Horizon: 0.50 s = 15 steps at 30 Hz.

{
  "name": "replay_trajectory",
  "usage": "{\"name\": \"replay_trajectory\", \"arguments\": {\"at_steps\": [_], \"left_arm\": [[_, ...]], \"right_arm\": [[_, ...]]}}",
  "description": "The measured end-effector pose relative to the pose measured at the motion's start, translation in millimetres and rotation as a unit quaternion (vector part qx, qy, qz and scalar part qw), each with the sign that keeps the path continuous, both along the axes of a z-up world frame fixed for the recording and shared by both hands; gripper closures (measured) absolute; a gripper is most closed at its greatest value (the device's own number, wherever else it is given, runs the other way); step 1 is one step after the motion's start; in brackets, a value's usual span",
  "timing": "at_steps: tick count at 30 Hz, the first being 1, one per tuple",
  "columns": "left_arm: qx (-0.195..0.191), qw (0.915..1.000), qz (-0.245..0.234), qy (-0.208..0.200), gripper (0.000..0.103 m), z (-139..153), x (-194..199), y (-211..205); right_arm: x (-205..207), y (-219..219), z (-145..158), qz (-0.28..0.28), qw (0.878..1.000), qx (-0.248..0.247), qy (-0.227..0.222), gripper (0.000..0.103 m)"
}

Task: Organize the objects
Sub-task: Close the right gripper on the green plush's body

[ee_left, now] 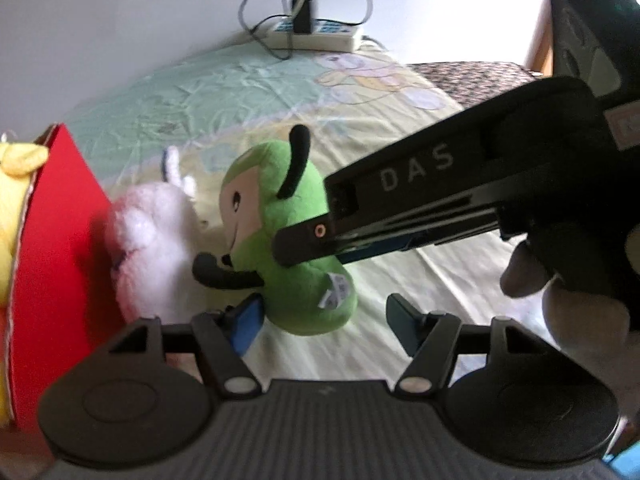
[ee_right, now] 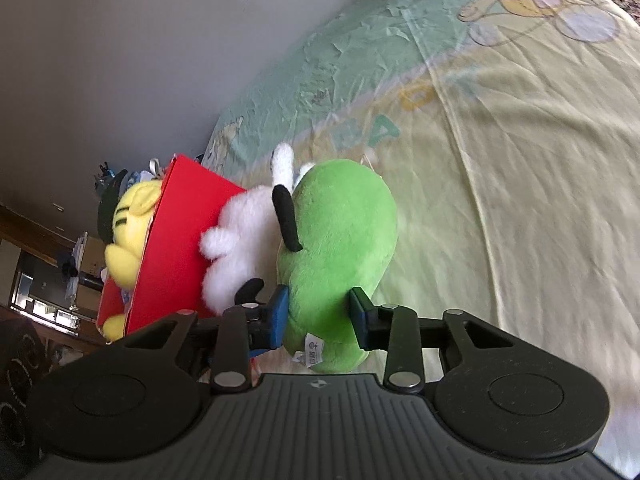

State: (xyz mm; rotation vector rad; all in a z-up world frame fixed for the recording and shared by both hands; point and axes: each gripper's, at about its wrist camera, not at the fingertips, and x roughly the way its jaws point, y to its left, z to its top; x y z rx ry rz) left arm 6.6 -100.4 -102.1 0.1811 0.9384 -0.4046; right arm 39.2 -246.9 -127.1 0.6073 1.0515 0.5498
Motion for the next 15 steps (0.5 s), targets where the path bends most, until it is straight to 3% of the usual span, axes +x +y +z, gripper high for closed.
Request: {"name": "replay_trajectory", "arguments": {"at_steps": [15], "left_arm": [[-0.057,0.9942,-0.082,0.041,0.034,2,-65,2]], "right_arm": [[-71,-17,-1,-0.010,1.000,-0.016,0.025,0.067]]}}
